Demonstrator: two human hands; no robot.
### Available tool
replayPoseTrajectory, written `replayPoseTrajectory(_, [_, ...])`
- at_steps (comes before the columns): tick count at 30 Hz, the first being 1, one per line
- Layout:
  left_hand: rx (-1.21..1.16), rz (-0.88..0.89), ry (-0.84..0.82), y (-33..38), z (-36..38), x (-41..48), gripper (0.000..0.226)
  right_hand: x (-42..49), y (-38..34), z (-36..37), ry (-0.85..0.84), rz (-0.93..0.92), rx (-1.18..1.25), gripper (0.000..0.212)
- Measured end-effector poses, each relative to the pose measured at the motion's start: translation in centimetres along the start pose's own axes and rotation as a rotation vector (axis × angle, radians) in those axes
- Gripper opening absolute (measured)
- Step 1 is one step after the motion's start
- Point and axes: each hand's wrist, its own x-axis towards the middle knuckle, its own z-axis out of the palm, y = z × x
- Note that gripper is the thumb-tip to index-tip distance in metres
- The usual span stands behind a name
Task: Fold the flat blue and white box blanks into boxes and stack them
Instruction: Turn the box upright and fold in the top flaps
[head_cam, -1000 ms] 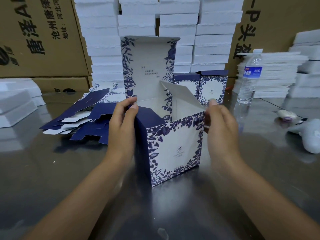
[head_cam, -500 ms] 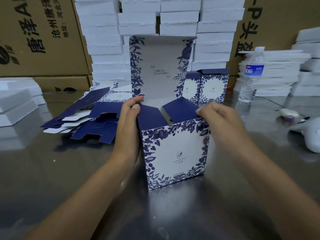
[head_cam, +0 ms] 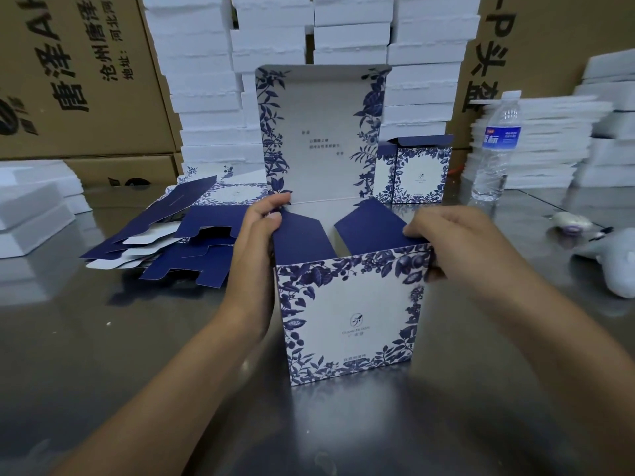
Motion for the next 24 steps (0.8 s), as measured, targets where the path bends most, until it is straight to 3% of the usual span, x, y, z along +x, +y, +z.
replayPoseTrajectory(6, [0.039, -0.003, -0.077, 0.1, 0.3, -0.4, 0.027, -0.2, -0.2, -0.5, -0.062, 0.128, 0.246, 0.023])
replayPoseTrajectory(15, [0.084, -0.052, -0.094, 0.5, 0.5, -0.5, 0.022, 0.0, 0.2, -0.7, -0.044, 0.082, 0.177, 0.022])
replayPoseTrajectory(20, [0.076, -0.071, -0.131, 1.6, 1.3, -1.5, 0.016, 0.1, 0.4, -0.4, 0.080, 0.192, 0.279, 0.026])
replayPoseTrajectory(22, [0.163, -0.129, -0.130, 2.3, 2.3, -0.2, 0.024, 0.3, 0.5, -0.4, 0.146, 0.212, 0.289, 0.027])
replayPoseTrajectory(24, [0.039, -0.180, -0.106, 2.3, 1.6, 0.2, 0.023, 0.3, 0.4, -0.5, 0.159, 0.195, 0.258, 0.030])
